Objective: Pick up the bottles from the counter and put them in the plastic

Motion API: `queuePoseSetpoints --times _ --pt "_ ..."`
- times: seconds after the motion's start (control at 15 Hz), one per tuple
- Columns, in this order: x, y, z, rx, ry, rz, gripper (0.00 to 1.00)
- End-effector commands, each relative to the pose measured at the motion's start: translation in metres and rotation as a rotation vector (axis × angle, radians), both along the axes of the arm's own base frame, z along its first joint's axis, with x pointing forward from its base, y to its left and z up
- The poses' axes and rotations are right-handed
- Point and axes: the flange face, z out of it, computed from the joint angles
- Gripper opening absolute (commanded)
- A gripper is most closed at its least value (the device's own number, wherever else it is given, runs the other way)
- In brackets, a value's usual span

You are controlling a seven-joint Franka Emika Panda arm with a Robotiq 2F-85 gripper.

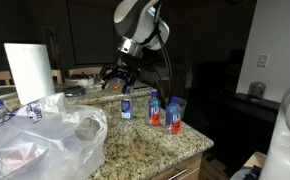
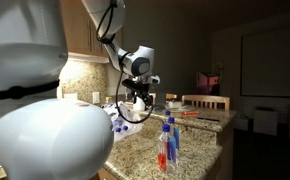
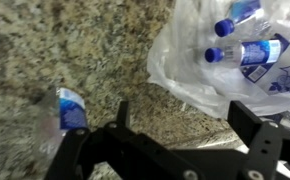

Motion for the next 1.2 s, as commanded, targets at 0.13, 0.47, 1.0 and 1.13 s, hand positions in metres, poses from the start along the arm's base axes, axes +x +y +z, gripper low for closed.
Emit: queuePoseSetpoints --times 0.13,0.47,1.0,1.13 --pt "0.005 -0.041 0.064 -0.219 -0.117 -0.009 1.00" --pt "0.033 -0.059 0.058 -0.296 -0.093 -0.047 1.00" --pt "0.074 -0.075 0.017 -0.293 -0.048 -0.061 1.00" --pt "0.083 -0.082 0.016 -0.291 -0.042 -0.070 1.00"
